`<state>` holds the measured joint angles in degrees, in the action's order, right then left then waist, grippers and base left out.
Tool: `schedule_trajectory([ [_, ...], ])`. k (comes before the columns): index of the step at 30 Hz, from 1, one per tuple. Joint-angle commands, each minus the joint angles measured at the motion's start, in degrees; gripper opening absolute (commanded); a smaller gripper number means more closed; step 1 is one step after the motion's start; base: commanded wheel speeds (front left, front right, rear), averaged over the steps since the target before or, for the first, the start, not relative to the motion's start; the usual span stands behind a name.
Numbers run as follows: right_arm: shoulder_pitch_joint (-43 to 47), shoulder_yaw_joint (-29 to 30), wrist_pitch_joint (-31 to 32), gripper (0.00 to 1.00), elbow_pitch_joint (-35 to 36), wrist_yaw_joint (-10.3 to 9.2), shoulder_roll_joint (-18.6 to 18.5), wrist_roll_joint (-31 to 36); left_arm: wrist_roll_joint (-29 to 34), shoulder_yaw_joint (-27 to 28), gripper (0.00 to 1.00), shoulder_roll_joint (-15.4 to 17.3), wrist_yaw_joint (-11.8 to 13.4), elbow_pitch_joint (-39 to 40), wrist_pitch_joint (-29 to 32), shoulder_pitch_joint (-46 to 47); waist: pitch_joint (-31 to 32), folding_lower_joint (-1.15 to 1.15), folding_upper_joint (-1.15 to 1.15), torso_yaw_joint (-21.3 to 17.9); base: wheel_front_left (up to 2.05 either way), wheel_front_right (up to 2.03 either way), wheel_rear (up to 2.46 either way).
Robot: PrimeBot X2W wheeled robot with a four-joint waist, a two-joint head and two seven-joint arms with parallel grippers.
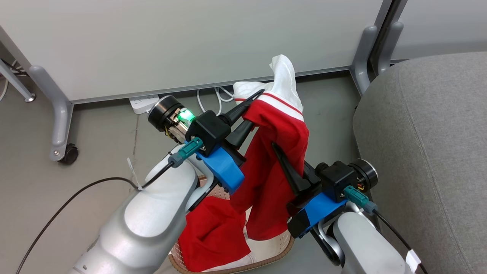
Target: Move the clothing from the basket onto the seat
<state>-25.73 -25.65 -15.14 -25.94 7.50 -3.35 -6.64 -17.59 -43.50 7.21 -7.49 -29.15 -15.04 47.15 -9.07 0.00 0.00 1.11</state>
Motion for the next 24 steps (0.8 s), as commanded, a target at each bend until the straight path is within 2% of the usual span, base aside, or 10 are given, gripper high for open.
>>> schedule_trajectory([
  [1,-0.7,0.0,0.0,0.00,-0.2,-0.02,0.3,0.1,-0.1,-0.1,0.00,0.3,0.0,0.0,-0.2,0.4,0.1,0.00,0.00,0.0,0.00,0.00,0.00],
  [21,-0.7,-0.3,0.0,0.00,0.0,-0.02,0.5,-0.1,-0.4,-0.4,0.00,0.4,0.0,-0.4,-0.2,0.4,0.4,0.00,0.00,-0.1,0.00,0.00,0.00],
  [23,-0.7,-0.3,0.0,0.00,0.1,-0.02,0.5,-0.2,-0.6,0.0,0.73,0.3,0.0,-0.6,-0.2,0.2,0.4,0.00,0.00,-0.1,0.00,0.00,0.00],
  [24,-0.7,-0.3,0.0,0.00,0.2,-0.02,0.5,-0.2,-0.6,0.0,1.00,0.2,0.0,-0.7,-0.2,0.2,0.4,0.00,0.00,-0.1,0.00,0.00,0.00],
])
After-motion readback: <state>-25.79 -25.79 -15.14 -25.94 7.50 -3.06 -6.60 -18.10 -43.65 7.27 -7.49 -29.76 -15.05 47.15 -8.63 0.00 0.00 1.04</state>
